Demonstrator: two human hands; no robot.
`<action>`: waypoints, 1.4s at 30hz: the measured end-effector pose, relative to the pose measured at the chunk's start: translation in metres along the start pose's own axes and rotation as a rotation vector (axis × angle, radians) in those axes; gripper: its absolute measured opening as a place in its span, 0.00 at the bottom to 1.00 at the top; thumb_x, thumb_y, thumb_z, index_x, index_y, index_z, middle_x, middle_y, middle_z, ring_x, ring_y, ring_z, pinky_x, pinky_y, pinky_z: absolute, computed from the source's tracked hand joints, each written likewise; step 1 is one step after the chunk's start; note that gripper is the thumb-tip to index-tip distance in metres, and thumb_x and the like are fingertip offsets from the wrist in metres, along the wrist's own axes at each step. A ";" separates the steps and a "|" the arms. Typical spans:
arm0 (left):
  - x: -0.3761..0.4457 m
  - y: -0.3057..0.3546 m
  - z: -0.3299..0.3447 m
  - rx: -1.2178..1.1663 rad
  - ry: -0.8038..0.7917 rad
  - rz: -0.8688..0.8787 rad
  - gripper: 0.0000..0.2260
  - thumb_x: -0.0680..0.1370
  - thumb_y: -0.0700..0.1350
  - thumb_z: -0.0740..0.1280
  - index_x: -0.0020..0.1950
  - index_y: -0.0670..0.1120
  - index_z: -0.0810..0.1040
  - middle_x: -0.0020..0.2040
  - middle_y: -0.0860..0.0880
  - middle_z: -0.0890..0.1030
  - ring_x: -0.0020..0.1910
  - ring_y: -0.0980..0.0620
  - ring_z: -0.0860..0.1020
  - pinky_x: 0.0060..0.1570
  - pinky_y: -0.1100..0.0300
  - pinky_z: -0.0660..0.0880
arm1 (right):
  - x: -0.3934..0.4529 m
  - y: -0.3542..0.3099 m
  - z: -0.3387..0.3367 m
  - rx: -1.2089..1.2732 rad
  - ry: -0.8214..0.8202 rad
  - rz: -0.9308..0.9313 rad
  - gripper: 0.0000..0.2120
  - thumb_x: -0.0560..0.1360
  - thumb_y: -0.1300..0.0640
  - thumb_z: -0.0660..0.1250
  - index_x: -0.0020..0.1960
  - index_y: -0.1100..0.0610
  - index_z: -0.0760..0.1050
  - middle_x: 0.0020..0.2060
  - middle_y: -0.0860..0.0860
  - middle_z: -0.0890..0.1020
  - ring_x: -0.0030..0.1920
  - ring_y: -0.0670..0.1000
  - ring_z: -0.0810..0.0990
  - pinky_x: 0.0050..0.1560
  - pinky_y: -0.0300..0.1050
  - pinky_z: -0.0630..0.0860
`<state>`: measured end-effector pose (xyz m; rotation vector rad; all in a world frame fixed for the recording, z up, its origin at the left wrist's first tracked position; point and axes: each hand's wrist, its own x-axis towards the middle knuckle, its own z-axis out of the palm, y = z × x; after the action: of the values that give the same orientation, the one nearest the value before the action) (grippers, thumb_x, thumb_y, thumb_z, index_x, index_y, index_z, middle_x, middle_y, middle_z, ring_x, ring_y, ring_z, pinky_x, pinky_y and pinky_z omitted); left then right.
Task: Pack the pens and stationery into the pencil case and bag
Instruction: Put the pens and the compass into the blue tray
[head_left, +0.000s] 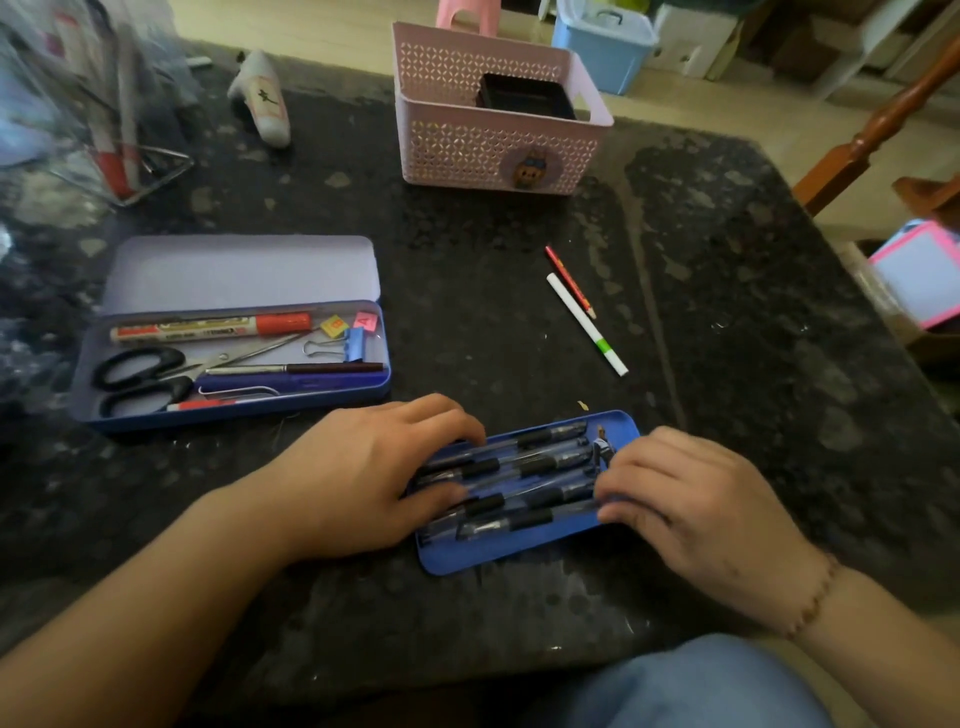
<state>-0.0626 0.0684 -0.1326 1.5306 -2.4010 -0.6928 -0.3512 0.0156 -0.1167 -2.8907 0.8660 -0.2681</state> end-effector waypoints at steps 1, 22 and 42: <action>0.000 0.000 0.000 -0.002 -0.001 -0.002 0.19 0.75 0.62 0.62 0.64 0.65 0.63 0.63 0.65 0.68 0.53 0.63 0.74 0.50 0.65 0.75 | 0.002 -0.001 0.003 -0.010 -0.008 -0.010 0.07 0.76 0.49 0.65 0.45 0.51 0.79 0.42 0.46 0.79 0.40 0.50 0.77 0.37 0.49 0.75; -0.001 0.004 -0.005 0.029 -0.059 0.023 0.33 0.70 0.73 0.59 0.71 0.67 0.53 0.67 0.67 0.62 0.60 0.65 0.69 0.55 0.65 0.72 | 0.037 0.006 0.000 0.082 -0.059 0.112 0.12 0.71 0.41 0.65 0.45 0.48 0.78 0.40 0.43 0.78 0.40 0.43 0.75 0.41 0.41 0.75; -0.002 0.006 -0.001 0.055 -0.037 0.027 0.33 0.71 0.72 0.58 0.73 0.66 0.51 0.68 0.66 0.62 0.60 0.64 0.70 0.53 0.65 0.72 | -0.016 0.004 -0.005 0.167 0.026 0.085 0.10 0.76 0.52 0.64 0.47 0.56 0.81 0.44 0.47 0.78 0.45 0.46 0.78 0.49 0.41 0.75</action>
<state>-0.0664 0.0717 -0.1286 1.5162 -2.4825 -0.6607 -0.3679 0.0209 -0.1149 -2.6953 0.9208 -0.3532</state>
